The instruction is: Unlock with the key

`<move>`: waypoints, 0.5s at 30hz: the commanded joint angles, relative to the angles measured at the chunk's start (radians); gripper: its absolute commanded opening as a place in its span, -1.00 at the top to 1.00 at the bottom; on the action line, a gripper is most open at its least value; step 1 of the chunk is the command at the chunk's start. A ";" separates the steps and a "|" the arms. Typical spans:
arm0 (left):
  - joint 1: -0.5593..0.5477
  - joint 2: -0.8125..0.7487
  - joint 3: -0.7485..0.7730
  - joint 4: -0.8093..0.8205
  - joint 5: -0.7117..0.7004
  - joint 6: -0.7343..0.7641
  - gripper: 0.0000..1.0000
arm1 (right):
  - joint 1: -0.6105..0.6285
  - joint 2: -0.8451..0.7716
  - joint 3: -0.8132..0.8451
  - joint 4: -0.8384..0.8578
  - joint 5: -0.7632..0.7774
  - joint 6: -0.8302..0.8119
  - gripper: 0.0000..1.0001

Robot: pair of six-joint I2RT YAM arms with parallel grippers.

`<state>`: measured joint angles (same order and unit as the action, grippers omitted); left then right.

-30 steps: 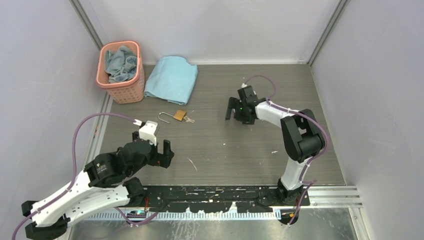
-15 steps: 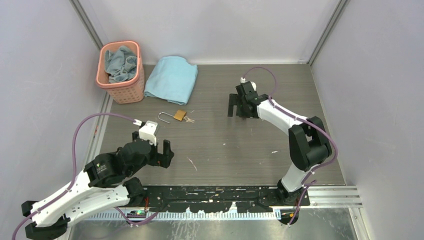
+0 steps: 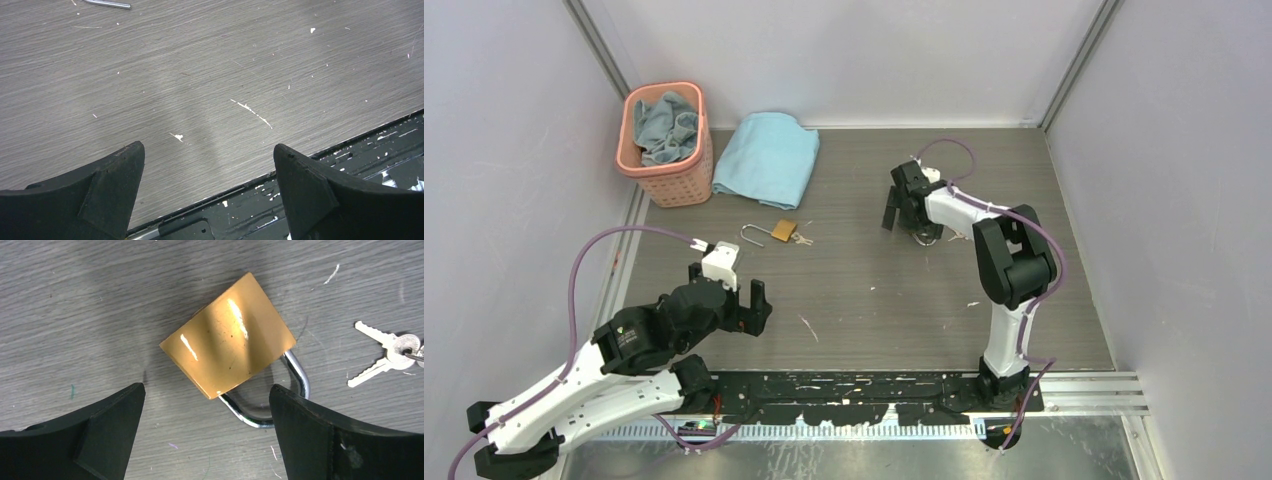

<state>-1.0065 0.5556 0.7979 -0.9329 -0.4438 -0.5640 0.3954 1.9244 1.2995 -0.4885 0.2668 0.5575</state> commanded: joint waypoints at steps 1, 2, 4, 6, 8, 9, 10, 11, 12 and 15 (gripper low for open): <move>0.002 -0.009 0.004 0.020 -0.005 0.015 -0.99 | -0.027 0.003 0.023 0.071 -0.012 0.031 -0.99; 0.003 -0.009 0.004 0.020 -0.004 0.016 -0.99 | -0.036 0.004 0.017 0.083 -0.025 0.027 -1.00; 0.002 -0.008 0.004 0.020 -0.003 0.018 -0.99 | -0.057 0.007 0.010 0.093 -0.037 0.015 -0.99; 0.002 -0.010 0.004 0.020 -0.004 0.017 -0.99 | -0.073 0.010 0.007 0.096 -0.042 0.004 -1.00; 0.002 -0.008 0.004 0.020 -0.005 0.017 -0.99 | -0.089 0.011 0.008 0.097 -0.043 -0.008 -0.99; 0.003 -0.008 0.004 0.020 -0.005 0.017 -0.99 | -0.097 0.011 0.010 0.097 -0.042 -0.012 -0.99; 0.002 -0.008 0.004 0.021 -0.006 0.017 -0.99 | -0.103 0.012 0.012 0.099 -0.043 -0.018 -1.00; 0.003 -0.008 0.004 0.021 -0.006 0.017 -0.99 | -0.109 0.015 0.017 0.100 -0.047 -0.023 -1.00; 0.002 -0.008 0.004 0.022 -0.006 0.017 -0.99 | -0.114 0.022 0.025 0.101 -0.051 -0.025 -1.00; 0.002 -0.006 0.004 0.021 -0.006 0.018 -0.99 | -0.119 0.053 0.057 0.104 -0.074 -0.037 -0.99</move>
<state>-1.0065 0.5556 0.7979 -0.9329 -0.4438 -0.5625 0.2790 1.9446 1.3018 -0.4164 0.2138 0.5472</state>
